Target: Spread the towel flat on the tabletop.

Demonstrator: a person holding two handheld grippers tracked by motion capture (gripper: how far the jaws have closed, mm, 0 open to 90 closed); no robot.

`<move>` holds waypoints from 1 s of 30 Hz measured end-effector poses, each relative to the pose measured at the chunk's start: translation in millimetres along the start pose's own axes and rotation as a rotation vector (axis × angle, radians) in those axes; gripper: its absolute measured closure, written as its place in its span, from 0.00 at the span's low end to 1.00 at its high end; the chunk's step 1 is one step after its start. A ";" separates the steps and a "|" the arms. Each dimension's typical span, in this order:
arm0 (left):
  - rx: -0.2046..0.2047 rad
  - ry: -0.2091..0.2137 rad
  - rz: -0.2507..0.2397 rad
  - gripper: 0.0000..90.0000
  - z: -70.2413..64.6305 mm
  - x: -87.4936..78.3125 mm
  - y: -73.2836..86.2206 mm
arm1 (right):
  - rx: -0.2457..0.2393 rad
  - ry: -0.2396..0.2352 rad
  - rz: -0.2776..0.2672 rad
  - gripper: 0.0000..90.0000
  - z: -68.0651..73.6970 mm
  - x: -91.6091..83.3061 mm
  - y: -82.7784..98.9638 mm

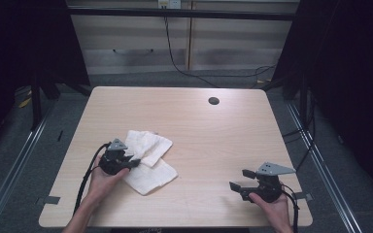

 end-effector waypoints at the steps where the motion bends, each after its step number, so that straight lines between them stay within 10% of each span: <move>1: 0.003 0.014 -0.002 0.82 -3.3 1.1 -0.3 | 0.003 0.001 0.002 0.28 0.0 -0.1 0.1; 30: 0.100 0.220 0.003 0.83 -88.4 28.4 -10.7 | -0.018 -0.015 0.019 0.29 3.8 3.0 1.2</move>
Point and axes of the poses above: each handheld gripper's, and its own axes: x roughly forward along the jaws, y roughly out of its underside, z roughly to its left, the point moved 4 cm from there along x, roughly forward along the jaws, and after that the axes turned 4 degrees about -z, right-handed, at the moved point
